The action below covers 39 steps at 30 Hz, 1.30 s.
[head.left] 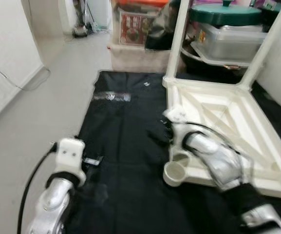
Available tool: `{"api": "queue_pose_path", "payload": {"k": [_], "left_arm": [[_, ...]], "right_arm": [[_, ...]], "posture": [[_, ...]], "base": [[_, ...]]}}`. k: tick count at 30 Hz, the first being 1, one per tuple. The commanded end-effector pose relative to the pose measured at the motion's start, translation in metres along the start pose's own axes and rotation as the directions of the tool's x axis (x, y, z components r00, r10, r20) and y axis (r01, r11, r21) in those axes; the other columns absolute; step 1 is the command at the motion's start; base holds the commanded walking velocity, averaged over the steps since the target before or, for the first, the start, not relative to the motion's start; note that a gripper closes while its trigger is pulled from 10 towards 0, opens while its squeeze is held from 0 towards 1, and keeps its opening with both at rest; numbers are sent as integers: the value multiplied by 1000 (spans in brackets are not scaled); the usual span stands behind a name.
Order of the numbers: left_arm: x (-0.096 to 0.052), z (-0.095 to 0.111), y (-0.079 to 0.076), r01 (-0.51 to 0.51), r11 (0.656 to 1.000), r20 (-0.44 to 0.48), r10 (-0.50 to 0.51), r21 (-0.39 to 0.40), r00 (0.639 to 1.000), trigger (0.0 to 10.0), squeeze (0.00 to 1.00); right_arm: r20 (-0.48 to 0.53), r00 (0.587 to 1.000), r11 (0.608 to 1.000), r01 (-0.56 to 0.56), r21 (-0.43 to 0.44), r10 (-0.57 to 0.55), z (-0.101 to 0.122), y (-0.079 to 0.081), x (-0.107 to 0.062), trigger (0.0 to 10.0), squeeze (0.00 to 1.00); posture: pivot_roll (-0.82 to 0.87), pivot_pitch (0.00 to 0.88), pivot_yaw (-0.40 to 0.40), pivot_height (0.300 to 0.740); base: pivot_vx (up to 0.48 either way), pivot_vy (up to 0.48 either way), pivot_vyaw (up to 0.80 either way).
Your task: Building children table
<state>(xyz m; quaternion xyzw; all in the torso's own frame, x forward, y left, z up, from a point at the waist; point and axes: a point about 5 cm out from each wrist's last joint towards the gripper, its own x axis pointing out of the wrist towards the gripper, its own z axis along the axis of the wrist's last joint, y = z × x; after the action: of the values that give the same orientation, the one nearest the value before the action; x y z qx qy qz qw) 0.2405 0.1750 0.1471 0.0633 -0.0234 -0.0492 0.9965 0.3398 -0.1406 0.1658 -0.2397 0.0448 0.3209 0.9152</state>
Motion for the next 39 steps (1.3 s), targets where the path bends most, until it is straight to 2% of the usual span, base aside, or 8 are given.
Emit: {"api": "queue_pose_path", "payload": {"k": [1, 3, 9, 12, 15, 20, 23, 39], "left_arm": [[-1, -2, -2, 11, 1000, -7, -11, -5, 1000, 10000, 0], [0, -2, -2, 12, 1000, -4, -12, -4, 1000, 10000, 0], [1, -2, -2, 15, 1000, -2, -15, -5, 1000, 10000, 0], [2, -2, -2, 18, 1000, 0, -18, -3, 1000, 10000, 0], [2, -3, -2, 18, 1000, -2, -18, 1, 1000, 10000, 0], [1, -3, -1, 17, 1000, -3, -17, 3, 1000, 10000, 0], [1, -3, -1, 17, 1000, -3, -17, 8, 1000, 10000, 0], [3, -4, -1, 19, 1000, -1, -19, 12, 1000, 10000, 0]], "right_arm": [[45, 996, 996, -80, -31, 82, 9, 1, 0, 10000, 0], [38, 980, 975, -191, -115, 196, 12, -12, -14, 10000, 0], [6, 962, 950, -267, -159, 271, 13, -18, -20, 10000, 0], [-51, 941, 919, -338, -202, 334, 7, -18, -21, 10000, 0], [-157, 929, 899, -365, -244, 335, -8, -15, -18, 10000, 0], [-217, 925, 899, -362, -245, 313, -18, -17, -15, 10000, 0], [-292, 917, 896, -353, -270, 273, -28, -26, -17, 10000, 0], [-351, 910, 885, -340, -319, 223, -34, -39, -17, 10000, 0]], "posture": [[92, 0, -109, 740], [88, 0, -108, 740], [80, 0, -105, 740], [86, 0, -107, 740], [97, 0, -111, 740], [94, 0, -109, 740], [92, 0, -109, 740], [88, 0, -109, 740]], "base": [[0, 0, 0], [0, 0, 0], [0, 0, 0], [0, 0, 0], [0, 0, 0], [0, 0, 0], [0, 0, 0], [0, 0, 0]]}}
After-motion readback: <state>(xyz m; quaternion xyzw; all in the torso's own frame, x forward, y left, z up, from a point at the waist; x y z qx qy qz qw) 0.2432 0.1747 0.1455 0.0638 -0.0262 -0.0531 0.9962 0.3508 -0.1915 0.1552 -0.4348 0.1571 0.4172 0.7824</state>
